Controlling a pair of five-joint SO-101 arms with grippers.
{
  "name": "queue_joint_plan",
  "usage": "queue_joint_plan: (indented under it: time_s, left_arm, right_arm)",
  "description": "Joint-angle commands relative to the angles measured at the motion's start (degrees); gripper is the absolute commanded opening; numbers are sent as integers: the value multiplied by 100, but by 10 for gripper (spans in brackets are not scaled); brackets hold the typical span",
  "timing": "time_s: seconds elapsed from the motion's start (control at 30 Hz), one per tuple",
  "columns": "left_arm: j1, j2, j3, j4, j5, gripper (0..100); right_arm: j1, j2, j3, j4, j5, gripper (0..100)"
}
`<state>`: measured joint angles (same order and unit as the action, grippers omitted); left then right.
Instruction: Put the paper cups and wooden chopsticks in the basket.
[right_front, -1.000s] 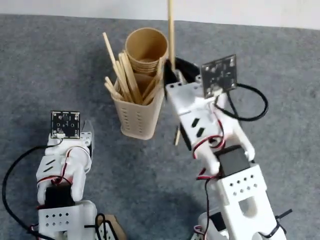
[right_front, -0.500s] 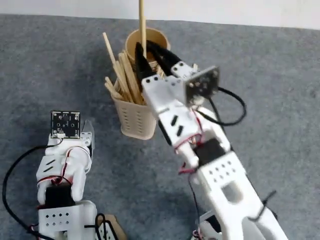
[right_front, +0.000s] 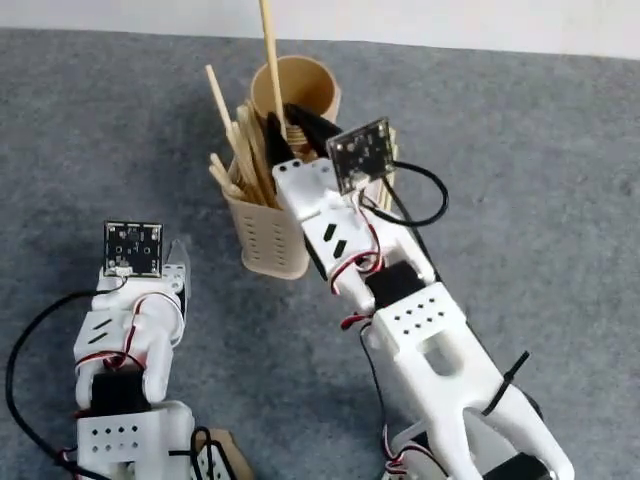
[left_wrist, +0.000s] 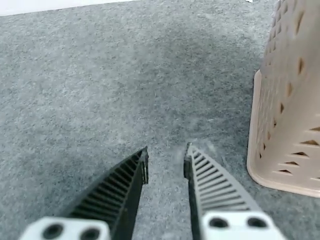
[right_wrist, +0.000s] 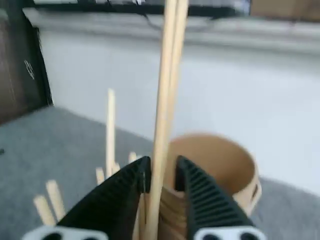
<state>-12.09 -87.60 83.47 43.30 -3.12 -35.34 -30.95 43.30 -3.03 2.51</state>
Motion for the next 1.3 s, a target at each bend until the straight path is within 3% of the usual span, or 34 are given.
queue_joint_plan:
  time_s: [0.0, 0.2, 0.43, 0.6, 0.83, 0.97, 1.27]
  left_arm:
    - [101, -66, -22, -114, 53, 153]
    - [101, -66, -40, -114, 62, 153]
    - [75, 4, -831, 255, 62, 153]
    - [75, 4, -1481, 510, 44, 153]
    - [75, 673, -2536, 527, 35, 153]
    - [75, 2026, -3538, 536, 35, 153]
    - [119, 5490, -6818, 1011, 62, 153]
  right_arm:
    - [84, -31, -66, 286, -53, 122]
    - [92, -338, -382, 822, -53, 120]
    - [910, -1578, -1490, 4479, -9, 123]
    - [1903, -2378, -989, 5974, -9, 124]
    - [2448, -3266, 1613, 5385, -9, 124]
    - [2448, -3943, 2888, 4769, -9, 124]
    - [2448, -6264, 4180, 4699, 0, 122]
